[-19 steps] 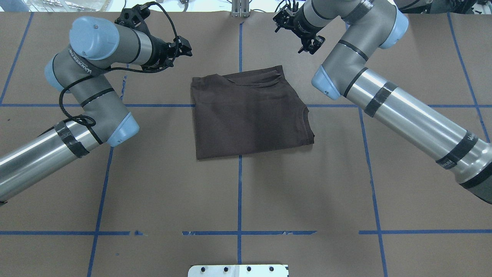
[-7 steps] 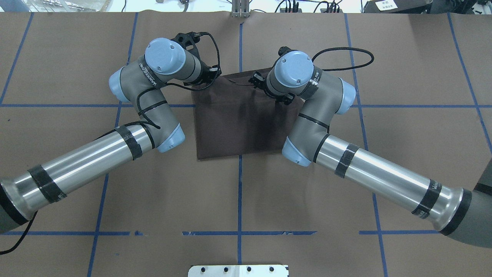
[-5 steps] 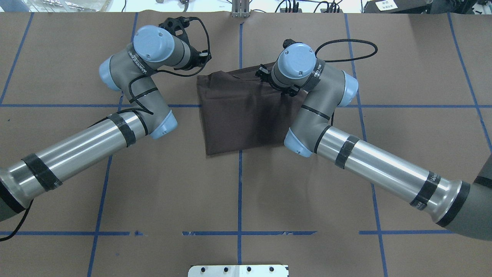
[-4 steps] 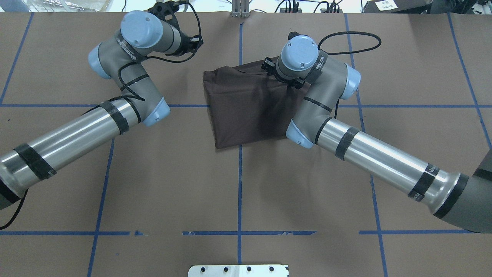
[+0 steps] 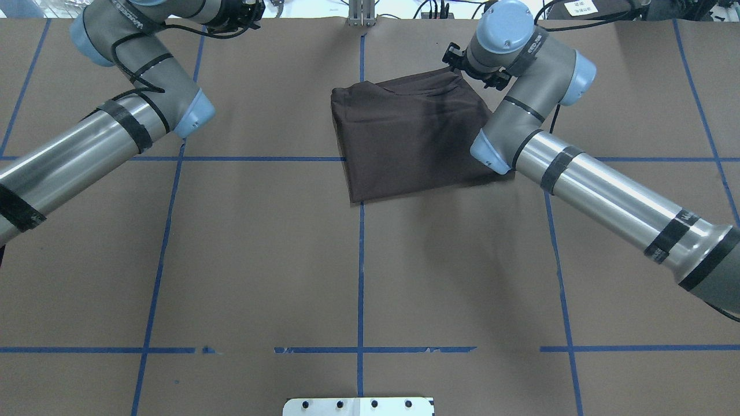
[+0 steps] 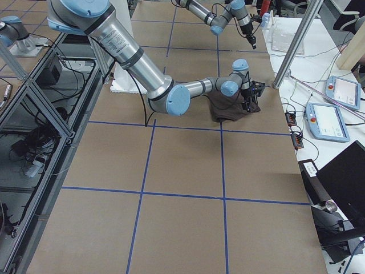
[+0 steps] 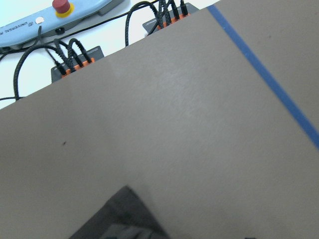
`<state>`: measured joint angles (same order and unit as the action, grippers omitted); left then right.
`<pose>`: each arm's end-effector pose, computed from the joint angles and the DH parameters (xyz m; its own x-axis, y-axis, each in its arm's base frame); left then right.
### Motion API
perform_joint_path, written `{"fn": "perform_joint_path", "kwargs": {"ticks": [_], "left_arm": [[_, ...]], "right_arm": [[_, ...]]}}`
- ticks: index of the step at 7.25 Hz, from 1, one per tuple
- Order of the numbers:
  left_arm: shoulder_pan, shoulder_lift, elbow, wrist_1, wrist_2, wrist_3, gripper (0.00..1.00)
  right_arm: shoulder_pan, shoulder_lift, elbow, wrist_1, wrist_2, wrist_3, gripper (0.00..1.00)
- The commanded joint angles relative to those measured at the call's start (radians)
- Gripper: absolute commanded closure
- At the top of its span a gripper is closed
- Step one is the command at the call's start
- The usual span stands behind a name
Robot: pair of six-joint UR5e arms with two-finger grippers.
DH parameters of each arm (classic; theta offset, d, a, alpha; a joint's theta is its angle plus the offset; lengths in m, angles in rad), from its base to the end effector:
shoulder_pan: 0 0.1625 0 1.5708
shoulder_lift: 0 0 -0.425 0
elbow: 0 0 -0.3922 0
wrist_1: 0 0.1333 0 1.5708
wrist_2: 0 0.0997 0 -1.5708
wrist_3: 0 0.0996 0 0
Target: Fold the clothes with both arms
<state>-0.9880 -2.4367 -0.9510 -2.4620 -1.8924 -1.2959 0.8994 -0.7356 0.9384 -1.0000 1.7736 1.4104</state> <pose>0.3727 -0.7505 0.2915 0.3947 -0.1308 -0.9095 0.5477 0.8282 0.1186 -0.4331 -0.7272 0.3688 0.5478 0.4380 0.7128 -0.5996 0.7997 -0.0306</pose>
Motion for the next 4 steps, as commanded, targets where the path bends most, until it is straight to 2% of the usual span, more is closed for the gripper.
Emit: {"fn": "perform_joint_path", "kwargs": {"ticks": [1, 2, 3, 4], "left_arm": [[-0.120, 0.156, -0.119, 0.001, -0.217, 0.251, 0.84], [-0.180, 0.235, -0.180, 0.009, -0.303, 0.364, 0.47], [-0.239, 0.316, -0.236, 0.015, -0.382, 0.486, 0.07], [-0.276, 0.346, -0.270, 0.050, -0.392, 0.532, 0.00]], "right_arm": [[0.155, -0.144, 0.104, -0.008, 0.238, -0.214, 0.10], [0.247, -0.198, 0.134, -0.017, 0.385, -0.316, 0.10], [0.330, -0.290, 0.182, -0.022, 0.505, -0.466, 0.00], [0.399, -0.326, 0.194, -0.058, 0.564, -0.605, 0.00]]}}
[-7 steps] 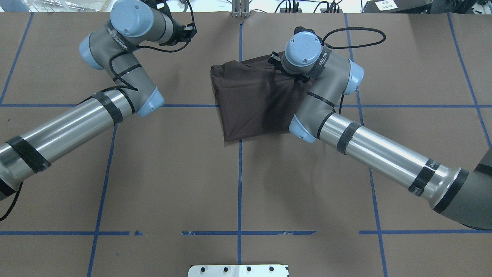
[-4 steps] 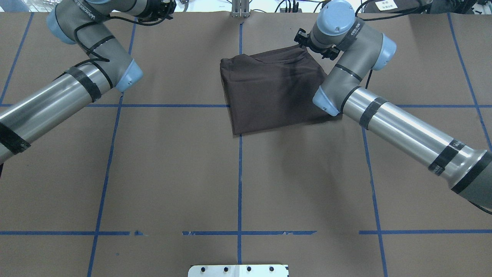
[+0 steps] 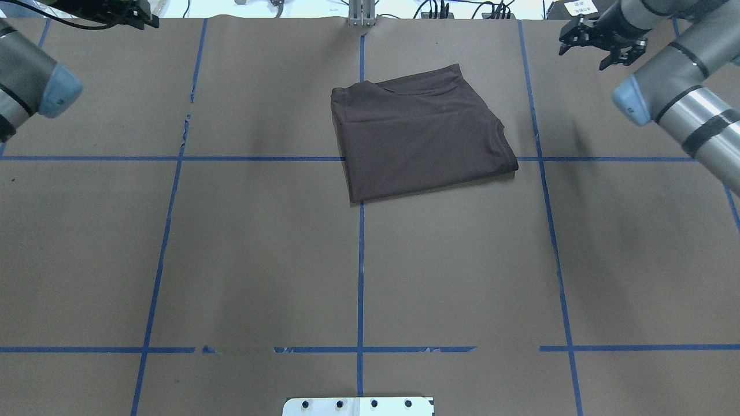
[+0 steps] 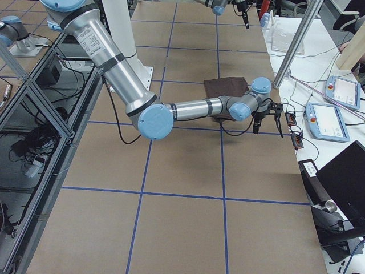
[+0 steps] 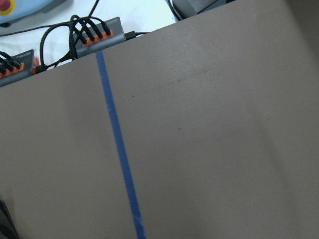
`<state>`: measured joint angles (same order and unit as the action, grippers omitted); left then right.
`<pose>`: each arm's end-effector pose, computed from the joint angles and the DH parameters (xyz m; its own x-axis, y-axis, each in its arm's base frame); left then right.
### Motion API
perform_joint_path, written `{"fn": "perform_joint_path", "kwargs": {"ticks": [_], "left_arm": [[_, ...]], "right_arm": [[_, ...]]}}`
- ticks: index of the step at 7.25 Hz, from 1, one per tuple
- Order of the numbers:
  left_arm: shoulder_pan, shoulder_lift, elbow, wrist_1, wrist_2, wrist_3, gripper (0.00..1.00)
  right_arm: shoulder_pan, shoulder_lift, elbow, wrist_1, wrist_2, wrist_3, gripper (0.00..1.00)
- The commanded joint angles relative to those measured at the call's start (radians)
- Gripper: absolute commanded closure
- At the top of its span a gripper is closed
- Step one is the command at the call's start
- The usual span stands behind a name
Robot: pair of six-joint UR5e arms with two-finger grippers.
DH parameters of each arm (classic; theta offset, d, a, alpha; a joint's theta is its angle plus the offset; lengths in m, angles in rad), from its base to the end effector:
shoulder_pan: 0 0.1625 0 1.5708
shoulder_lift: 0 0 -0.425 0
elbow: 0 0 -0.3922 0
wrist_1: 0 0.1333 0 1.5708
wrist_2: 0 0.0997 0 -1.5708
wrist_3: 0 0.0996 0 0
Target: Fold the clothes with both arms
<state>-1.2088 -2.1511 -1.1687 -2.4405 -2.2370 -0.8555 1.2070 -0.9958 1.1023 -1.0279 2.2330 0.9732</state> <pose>0.1938 -0.7143 0.4011 0.4913 0.1584 -0.8564 0.2959 0.8945 0.3352 -0.1988 -0.7247 0.4797 0.5745 0.2619 0.7754 -0.3405 0.9380 -0.0646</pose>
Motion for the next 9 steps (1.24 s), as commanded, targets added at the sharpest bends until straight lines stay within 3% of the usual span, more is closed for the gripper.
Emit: {"fn": "perform_joint_path", "kwargs": {"ticks": [1, 2, 4, 6, 8, 9], "left_arm": [[-0.080, 0.095, -0.110, 0.134, -0.050, 0.237, 0.00], [-0.130, 0.149, -0.191, 0.317, -0.043, 0.491, 0.00], [-0.253, 0.140, -0.229, 0.692, -0.033, 0.866, 0.00], [-0.253, 0.142, -0.233, 0.744, -0.041, 0.883, 0.00], [-0.246, 0.230, -0.407, 0.788, -0.047, 0.830, 0.00], [-0.241, 0.244, -0.417, 0.781, -0.050, 0.767, 0.00]], "right_arm": [[0.147, -0.078, 0.045, -0.109, 0.121, -0.318, 0.00], [0.202, -0.118, 0.063, -0.189, 0.120, -0.494, 0.00], [0.249, -0.124, 0.123, -0.382, 0.112, -0.704, 0.00], [0.238, -0.135, 0.178, -0.490, 0.120, -0.712, 0.00], [0.233, -0.150, 0.223, -0.527, 0.123, -0.712, 0.00], [0.221, -0.149, 0.244, -0.532, 0.119, -0.712, 0.00]]}}
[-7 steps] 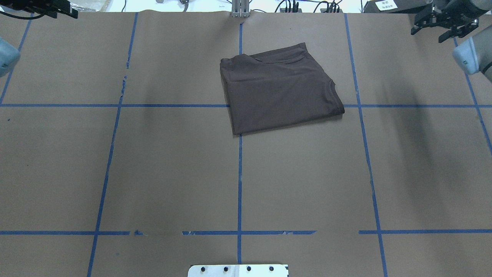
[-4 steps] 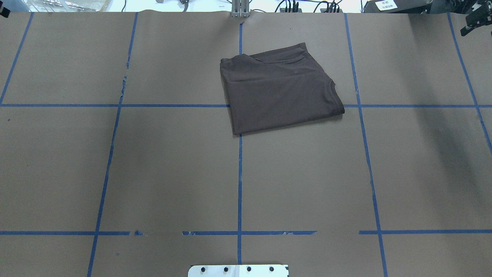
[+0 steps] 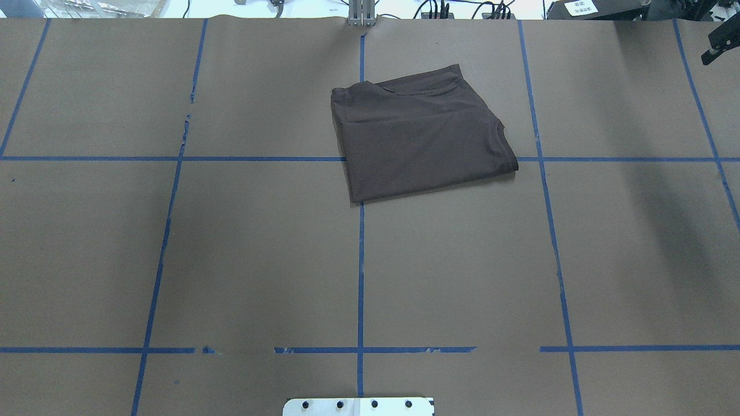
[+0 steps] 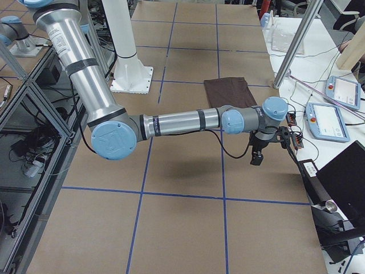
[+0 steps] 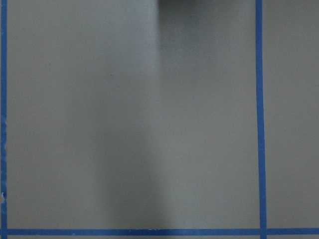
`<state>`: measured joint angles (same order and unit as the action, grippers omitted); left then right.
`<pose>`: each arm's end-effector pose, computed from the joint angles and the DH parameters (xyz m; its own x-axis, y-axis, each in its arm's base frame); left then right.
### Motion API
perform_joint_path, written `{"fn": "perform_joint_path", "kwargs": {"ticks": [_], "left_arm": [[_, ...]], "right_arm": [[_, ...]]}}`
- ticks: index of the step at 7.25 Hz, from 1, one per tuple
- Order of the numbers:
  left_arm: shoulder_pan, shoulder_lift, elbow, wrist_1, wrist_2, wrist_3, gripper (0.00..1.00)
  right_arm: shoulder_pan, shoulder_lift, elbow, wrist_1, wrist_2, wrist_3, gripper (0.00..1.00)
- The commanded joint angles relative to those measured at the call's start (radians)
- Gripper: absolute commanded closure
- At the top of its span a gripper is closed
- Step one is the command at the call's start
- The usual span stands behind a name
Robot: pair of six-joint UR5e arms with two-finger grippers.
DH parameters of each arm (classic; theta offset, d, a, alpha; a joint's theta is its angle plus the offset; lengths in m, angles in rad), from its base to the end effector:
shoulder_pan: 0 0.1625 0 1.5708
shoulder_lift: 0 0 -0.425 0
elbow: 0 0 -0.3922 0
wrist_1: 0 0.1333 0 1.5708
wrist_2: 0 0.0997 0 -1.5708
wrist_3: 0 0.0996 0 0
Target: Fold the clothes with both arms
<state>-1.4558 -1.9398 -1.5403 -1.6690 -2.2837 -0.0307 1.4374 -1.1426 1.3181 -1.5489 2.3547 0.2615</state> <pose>0.0064 -0.6490 0.4548 0.7226 0.3338 -0.6054 -0.0818 0.9108 0.4046 -0.0273 -0.6766 0.5303 0.6939 0.0277 0.7195 -0.0507 0.9987 0.0105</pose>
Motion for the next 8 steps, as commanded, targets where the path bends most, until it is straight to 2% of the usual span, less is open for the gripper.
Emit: {"fn": "perform_joint_path", "kwargs": {"ticks": [1, 2, 3, 4, 5, 6, 8], "left_arm": [[0.012, 0.032, -0.049, -0.009, -0.005, -0.098, 0.00], [0.012, 0.033, -0.046, -0.009, -0.011, -0.100, 0.00], [0.014, 0.032, -0.038, -0.009, -0.081, -0.098, 0.00], [0.014, 0.033, -0.041, -0.003, -0.109, -0.101, 0.00], [0.014, 0.048, -0.035, -0.003, -0.108, -0.144, 0.00], [0.028, 0.045, -0.037, -0.005, -0.103, -0.246, 0.00], [0.040, 0.051, -0.018, -0.067, -0.100, -0.282, 0.00]], "right_arm": [[-0.050, -0.002, 0.029, -0.011, -0.014, -0.001, 0.00], [-0.052, -0.005, 0.052, -0.010, -0.012, -0.001, 0.00], [-0.052, -0.029, 0.085, -0.010, -0.012, -0.001, 0.00], [-0.052, -0.070, 0.137, -0.008, -0.002, 0.002, 0.00], [-0.051, -0.088, 0.183, -0.010, -0.006, 0.011, 0.00], [-0.052, -0.097, 0.197, -0.008, -0.015, 0.013, 0.00], [-0.055, -0.094, 0.201, -0.007, -0.018, 0.019, 0.00]]}}
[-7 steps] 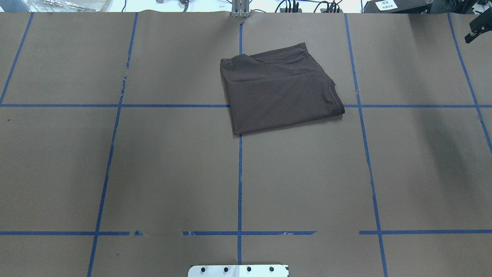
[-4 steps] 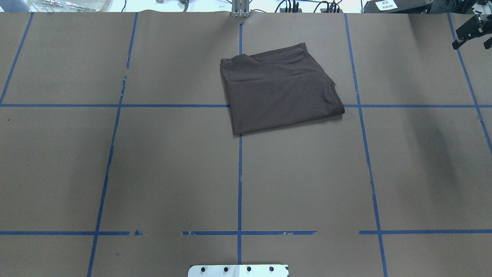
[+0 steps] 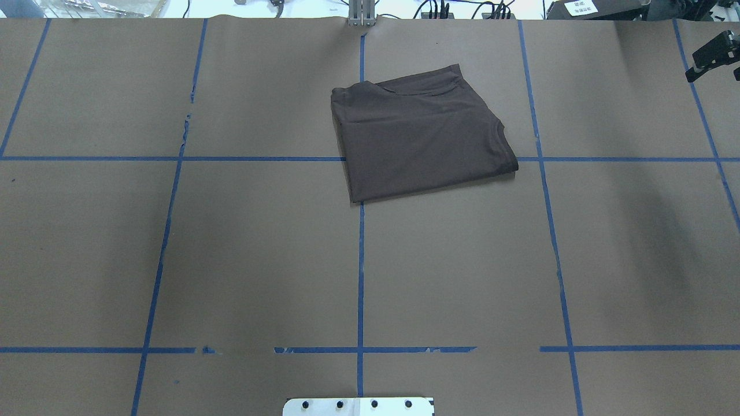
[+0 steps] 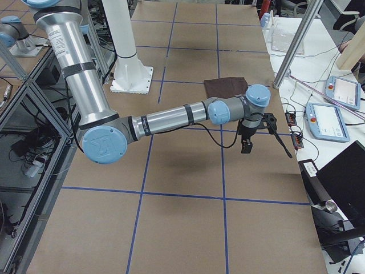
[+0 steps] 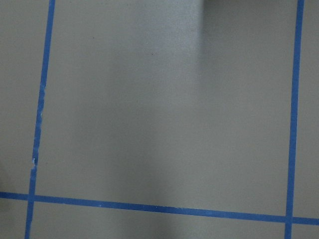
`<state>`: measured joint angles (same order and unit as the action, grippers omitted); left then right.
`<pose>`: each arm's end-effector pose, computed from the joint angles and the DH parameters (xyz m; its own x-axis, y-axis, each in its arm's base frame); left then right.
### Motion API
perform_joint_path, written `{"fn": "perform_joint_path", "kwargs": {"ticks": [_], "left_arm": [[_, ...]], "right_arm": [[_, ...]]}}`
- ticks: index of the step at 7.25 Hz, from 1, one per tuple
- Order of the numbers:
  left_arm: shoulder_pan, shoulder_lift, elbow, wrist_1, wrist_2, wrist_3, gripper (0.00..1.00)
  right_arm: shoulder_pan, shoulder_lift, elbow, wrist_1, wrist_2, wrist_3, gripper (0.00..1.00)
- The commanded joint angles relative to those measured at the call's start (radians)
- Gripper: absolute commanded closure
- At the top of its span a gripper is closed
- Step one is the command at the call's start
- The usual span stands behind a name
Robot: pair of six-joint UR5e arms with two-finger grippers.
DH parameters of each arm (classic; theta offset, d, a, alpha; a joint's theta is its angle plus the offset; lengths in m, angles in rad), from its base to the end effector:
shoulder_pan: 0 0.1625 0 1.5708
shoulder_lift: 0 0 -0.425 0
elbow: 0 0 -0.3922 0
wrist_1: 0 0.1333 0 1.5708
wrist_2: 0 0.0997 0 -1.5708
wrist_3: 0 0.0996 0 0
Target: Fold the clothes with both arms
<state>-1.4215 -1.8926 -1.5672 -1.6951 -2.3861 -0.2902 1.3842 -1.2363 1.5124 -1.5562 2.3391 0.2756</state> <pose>0.0330 -0.6283 0.4620 0.6437 0.1374 -0.7528 0.0519 0.9736 0.2221 -0.0544 -0.6338 0.4971 0.6928 -0.0605 0.7186 -0.0112 0.9954 0.0946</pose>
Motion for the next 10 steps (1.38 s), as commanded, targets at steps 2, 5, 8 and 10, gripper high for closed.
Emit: {"fn": "perform_joint_path", "kwargs": {"ticks": [2, 5, 8, 10], "left_arm": [[0.010, -0.019, 0.088, -0.049, -0.008, -0.024, 0.00], [0.010, -0.023, 0.119, -0.060, -0.010, -0.024, 0.00], [0.010, -0.022, 0.115, -0.061, -0.010, -0.024, 0.00], [0.010, -0.020, 0.111, -0.063, -0.010, -0.024, 0.00]], "right_arm": [[-0.011, 0.014, -0.049, -0.004, 0.008, 0.002, 0.00], [-0.017, 0.076, -0.122, -0.077, 0.057, -0.004, 0.00], [-0.013, 0.087, -0.115, -0.102, 0.059, -0.007, 0.00], [-0.011, 0.087, -0.113, -0.101, 0.059, -0.006, 0.00]]}}
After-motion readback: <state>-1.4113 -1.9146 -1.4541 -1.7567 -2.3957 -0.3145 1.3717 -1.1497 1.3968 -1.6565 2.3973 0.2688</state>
